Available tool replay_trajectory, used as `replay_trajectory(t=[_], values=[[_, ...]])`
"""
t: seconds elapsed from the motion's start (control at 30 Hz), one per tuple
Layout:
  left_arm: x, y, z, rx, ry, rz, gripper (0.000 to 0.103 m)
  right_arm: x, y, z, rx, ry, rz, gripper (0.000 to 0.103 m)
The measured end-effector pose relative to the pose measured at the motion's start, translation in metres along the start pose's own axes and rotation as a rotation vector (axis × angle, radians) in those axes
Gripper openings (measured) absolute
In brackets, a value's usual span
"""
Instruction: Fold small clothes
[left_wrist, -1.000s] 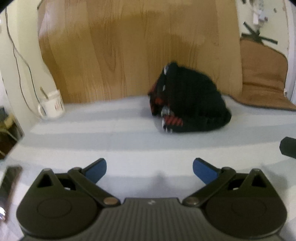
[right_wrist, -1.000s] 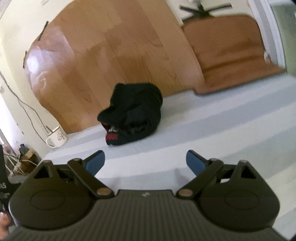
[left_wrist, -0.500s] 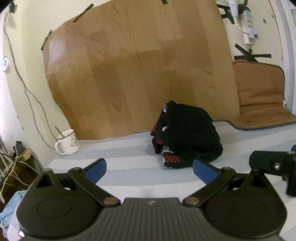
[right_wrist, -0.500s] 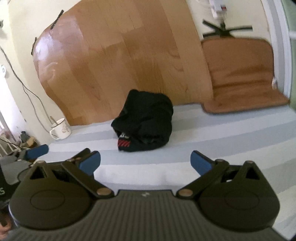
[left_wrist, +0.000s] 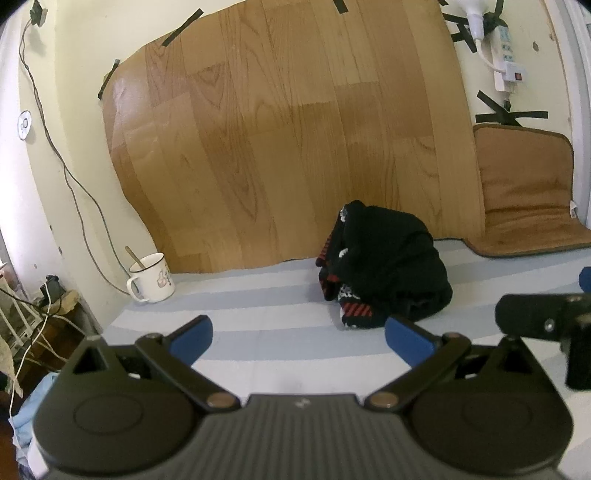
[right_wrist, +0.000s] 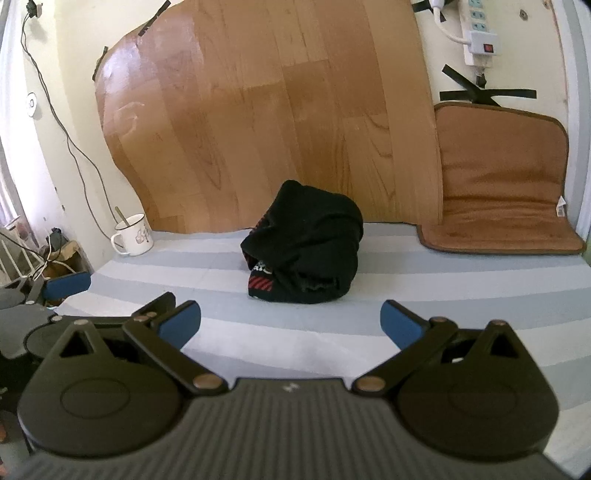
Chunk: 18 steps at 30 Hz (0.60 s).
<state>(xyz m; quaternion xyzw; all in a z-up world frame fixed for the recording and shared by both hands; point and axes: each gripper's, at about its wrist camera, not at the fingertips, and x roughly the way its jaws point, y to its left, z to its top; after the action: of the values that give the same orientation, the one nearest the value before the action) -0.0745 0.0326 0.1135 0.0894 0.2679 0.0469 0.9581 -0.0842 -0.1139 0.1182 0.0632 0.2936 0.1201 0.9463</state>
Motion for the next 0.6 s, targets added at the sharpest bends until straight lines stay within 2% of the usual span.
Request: replay_trajectory(t=[0.3,0.6], values=[[0.011,0.001,-0.018,0.003,0.057,-0.006,0.103,0.005,-0.003,-0.004,0.022,0.034,-0.012,0.103],[0.022,0.010,-0.051,0.011,0.158,-0.015,0.103,0.025,-0.003,-0.013,0.054,0.138,0.001,0.103]])
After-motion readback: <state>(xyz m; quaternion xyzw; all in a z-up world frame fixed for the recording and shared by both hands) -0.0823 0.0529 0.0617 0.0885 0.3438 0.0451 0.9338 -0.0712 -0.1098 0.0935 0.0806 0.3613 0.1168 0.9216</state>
